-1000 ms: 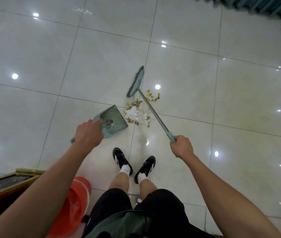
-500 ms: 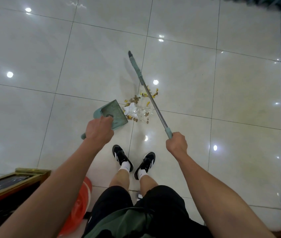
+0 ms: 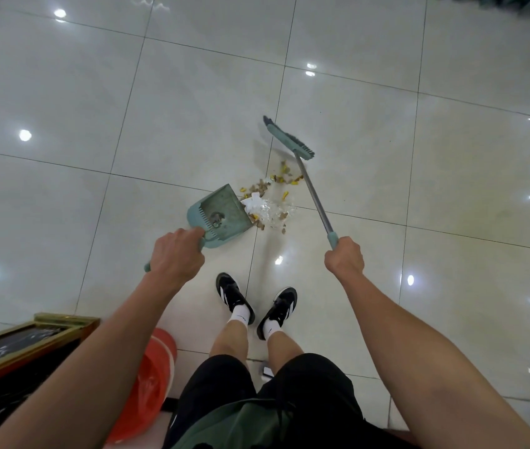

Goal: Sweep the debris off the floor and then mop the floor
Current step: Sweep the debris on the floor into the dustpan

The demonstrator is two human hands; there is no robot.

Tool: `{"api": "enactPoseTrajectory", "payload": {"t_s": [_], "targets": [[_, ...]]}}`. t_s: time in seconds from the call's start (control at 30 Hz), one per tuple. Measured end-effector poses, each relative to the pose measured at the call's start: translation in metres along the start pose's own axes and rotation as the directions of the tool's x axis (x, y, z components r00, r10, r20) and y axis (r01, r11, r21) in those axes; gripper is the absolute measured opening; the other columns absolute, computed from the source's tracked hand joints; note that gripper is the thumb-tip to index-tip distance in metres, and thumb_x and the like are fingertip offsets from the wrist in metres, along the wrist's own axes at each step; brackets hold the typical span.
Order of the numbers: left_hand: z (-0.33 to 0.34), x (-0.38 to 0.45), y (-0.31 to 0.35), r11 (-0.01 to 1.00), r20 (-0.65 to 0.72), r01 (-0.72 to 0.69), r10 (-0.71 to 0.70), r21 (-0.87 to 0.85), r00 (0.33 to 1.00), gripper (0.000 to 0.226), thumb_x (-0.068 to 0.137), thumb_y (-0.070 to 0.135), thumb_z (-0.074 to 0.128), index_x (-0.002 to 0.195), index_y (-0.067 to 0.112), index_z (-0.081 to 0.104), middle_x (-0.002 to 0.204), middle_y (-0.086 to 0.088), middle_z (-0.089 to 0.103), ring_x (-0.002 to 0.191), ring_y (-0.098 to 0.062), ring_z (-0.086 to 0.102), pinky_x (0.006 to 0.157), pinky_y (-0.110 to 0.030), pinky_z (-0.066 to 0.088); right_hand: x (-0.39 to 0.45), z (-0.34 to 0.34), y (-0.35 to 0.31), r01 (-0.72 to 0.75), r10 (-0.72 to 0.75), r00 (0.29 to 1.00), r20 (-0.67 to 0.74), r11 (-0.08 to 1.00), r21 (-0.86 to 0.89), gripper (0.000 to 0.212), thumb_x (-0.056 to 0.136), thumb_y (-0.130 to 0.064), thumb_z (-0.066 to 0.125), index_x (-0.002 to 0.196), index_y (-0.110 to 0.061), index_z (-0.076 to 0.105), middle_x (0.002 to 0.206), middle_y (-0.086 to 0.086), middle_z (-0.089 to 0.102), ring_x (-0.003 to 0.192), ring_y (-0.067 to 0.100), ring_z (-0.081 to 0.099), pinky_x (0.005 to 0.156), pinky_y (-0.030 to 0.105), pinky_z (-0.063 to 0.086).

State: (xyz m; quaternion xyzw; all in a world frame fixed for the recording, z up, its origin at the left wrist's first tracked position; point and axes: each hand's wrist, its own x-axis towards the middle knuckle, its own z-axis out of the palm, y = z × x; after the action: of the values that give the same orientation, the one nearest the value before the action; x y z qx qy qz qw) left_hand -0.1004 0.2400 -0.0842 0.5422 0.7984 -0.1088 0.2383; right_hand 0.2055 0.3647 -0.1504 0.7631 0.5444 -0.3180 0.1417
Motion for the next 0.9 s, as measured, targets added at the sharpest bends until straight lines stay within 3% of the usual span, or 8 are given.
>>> {"api": "enactPoseTrajectory", "payload": {"t_s": [0.27,0.43,0.6,0.73,0.9], "targets": [[0.002,0.002,0.003,0.999,0.023,0.026,-0.025,-0.047,0.999,0.014,0.092,0.014,0.050,0.099,0.015,0.062,0.080,-0.008,0.061,0.069,-0.030,0.060,0.066,-0.039,0.054,0.007,-0.020,-0.013,0.065,-0.054,0.996,0.073,0.985,-0.159,0.039,0.092,-0.003,0.054,0.130,-0.008,0.056,0.120,0.014,0.062,0.106,0.033,0.064,0.075,0.031,0.046],[-0.005,0.002,-0.005,1.000,0.015,0.012,-0.012,-0.006,1.000,0.014,0.095,0.017,0.049,0.099,0.017,0.062,0.079,-0.005,0.060,0.068,-0.028,0.059,0.065,-0.038,0.053,-0.007,-0.019,-0.010,0.117,-0.078,0.984,0.160,0.962,-0.246,0.037,0.089,-0.004,0.052,0.125,-0.009,0.057,0.101,0.010,0.056,0.085,0.027,0.057,0.068,0.030,0.046],[-0.008,0.001,-0.018,0.999,-0.002,0.046,-0.046,-0.001,0.999,0.014,0.092,0.014,0.050,0.098,0.016,0.063,0.078,-0.005,0.058,0.067,-0.028,0.058,0.062,-0.036,0.049,-0.025,-0.012,-0.006,0.146,-0.095,0.977,0.192,0.951,-0.273,0.033,0.089,-0.007,0.053,0.121,-0.008,0.057,0.097,0.006,0.052,0.080,0.025,0.056,0.065,0.029,0.046],[-0.009,0.006,-0.023,0.995,-0.012,0.086,-0.087,-0.050,0.996,0.017,0.089,0.014,0.050,0.099,0.018,0.064,0.082,-0.007,0.061,0.069,-0.030,0.061,0.068,-0.040,0.056,-0.036,-0.010,-0.001,0.131,-0.084,0.978,0.190,0.959,-0.252,0.024,0.090,-0.011,0.054,0.113,-0.009,0.057,0.086,0.002,0.049,0.077,0.025,0.056,0.063,0.028,0.043],[-0.017,0.006,-0.016,0.996,-0.011,0.073,-0.074,-0.041,0.997,0.017,0.085,0.010,0.053,0.098,0.015,0.064,0.080,-0.006,0.059,0.069,-0.030,0.058,0.063,-0.036,0.050,-0.045,-0.007,0.004,0.125,-0.088,0.981,0.174,0.969,-0.214,0.026,0.089,-0.011,0.054,0.115,-0.007,0.057,0.099,0.007,0.056,0.081,0.027,0.057,0.067,0.030,0.046]]}}
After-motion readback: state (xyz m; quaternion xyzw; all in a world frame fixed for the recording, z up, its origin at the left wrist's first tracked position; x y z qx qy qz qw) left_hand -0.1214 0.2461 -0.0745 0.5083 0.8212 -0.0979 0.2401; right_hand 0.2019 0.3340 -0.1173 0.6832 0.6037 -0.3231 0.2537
